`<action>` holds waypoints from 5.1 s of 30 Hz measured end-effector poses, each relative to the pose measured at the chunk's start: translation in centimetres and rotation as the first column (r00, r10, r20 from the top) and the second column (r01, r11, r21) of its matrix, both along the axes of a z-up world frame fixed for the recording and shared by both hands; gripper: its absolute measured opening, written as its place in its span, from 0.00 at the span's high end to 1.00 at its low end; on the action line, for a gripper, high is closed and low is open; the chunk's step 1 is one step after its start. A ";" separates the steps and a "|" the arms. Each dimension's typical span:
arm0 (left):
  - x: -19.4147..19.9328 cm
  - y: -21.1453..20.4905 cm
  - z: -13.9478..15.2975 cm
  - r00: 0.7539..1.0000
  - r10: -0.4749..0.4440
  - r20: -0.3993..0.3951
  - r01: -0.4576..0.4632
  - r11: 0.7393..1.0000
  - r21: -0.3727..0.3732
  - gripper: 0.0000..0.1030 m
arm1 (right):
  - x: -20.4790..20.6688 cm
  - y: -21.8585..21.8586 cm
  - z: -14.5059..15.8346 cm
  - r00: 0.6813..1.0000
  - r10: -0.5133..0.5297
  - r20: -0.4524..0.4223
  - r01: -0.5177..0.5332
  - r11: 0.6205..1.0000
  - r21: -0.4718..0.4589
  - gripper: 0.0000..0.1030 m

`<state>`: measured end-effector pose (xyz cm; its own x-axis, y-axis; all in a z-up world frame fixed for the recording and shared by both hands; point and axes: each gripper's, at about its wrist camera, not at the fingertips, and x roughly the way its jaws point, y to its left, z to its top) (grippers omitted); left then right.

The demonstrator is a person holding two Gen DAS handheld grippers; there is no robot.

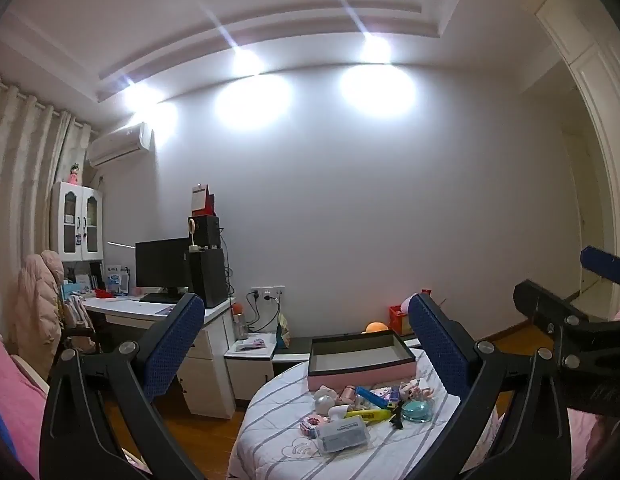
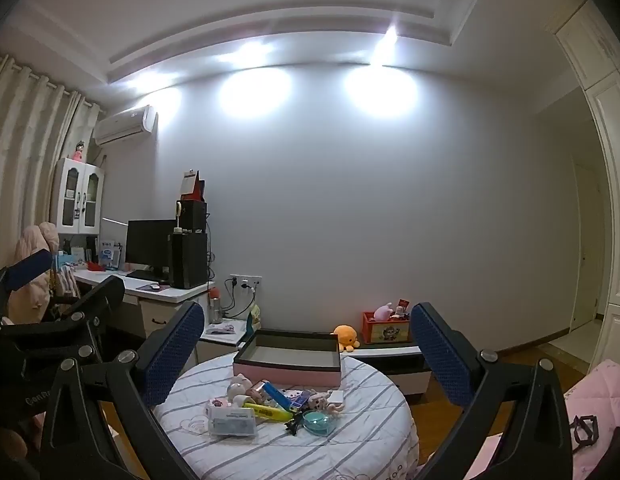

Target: Organize rigid objects

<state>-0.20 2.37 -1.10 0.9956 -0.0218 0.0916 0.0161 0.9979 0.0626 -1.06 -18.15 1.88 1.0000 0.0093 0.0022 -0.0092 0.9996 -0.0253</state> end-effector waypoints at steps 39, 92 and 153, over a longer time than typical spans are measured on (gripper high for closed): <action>-0.1 -2.0 0.4 1.000 0.001 -0.016 -0.001 1.000 0.007 0.00 | -0.2 0.1 -0.1 1.000 -0.005 0.015 0.005 1.000 -0.002 0.00; -0.3 -2.0 0.4 1.000 0.007 -0.014 -0.007 1.000 0.010 0.00 | -0.2 -0.2 -0.2 1.000 -0.009 0.013 0.009 1.000 -0.006 0.00; 25.4 -4.8 -21.2 0.801 0.038 -0.597 -0.066 0.997 -0.025 0.00 | 22.5 -6.9 -22.4 0.832 -0.066 -0.551 0.087 0.996 0.013 0.00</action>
